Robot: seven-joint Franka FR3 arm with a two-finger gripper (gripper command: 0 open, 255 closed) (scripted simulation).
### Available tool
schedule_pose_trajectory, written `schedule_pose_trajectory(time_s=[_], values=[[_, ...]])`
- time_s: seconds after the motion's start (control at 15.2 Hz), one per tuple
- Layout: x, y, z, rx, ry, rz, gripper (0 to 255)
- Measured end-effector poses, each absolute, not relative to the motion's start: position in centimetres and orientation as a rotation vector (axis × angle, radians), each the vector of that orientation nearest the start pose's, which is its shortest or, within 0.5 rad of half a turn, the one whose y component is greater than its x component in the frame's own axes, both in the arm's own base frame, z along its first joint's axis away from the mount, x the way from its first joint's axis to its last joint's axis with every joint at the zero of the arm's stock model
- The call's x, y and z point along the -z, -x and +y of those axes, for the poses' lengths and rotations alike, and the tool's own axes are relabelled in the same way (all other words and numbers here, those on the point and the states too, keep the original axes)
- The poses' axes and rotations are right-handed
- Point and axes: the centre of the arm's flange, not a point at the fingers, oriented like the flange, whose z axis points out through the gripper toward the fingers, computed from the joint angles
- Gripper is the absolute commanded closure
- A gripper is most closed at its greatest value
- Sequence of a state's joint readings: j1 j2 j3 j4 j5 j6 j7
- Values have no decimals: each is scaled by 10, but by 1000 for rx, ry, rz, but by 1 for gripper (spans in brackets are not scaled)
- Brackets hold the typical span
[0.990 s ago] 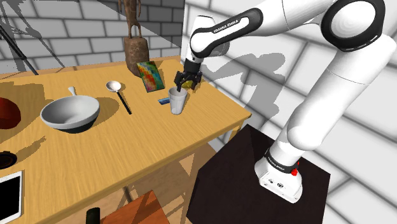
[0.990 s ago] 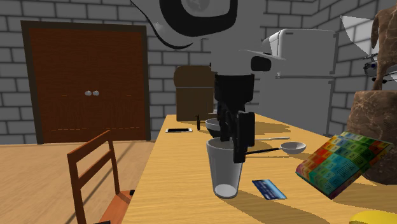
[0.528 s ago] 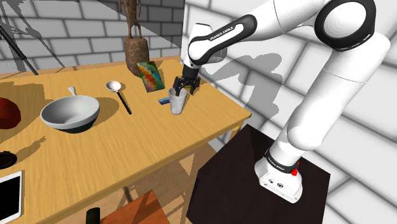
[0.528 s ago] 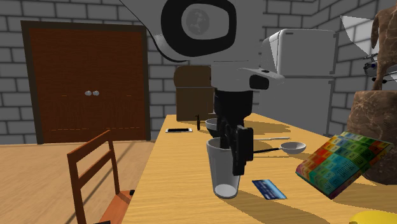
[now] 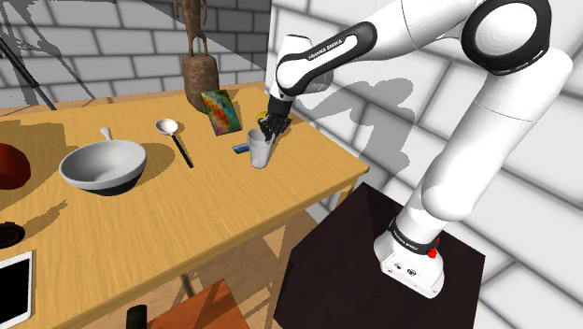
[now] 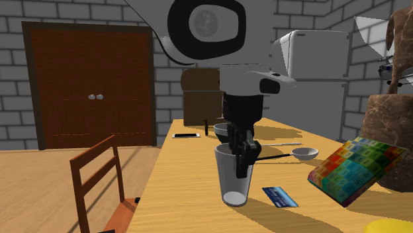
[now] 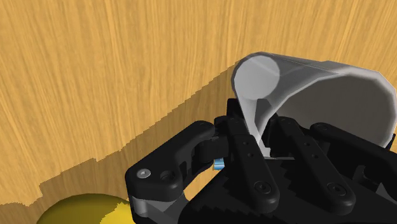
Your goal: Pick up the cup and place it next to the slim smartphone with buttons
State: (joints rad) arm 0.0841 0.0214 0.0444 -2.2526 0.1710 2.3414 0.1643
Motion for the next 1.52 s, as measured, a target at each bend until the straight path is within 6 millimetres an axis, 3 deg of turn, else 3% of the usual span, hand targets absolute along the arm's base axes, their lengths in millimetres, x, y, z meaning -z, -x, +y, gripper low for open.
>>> schedule_pose_trajectory(time_s=[0.53,1.52], values=[[-364,-526,70,73,2996,227,255],[-440,-525,71,72,2996,227,255]])
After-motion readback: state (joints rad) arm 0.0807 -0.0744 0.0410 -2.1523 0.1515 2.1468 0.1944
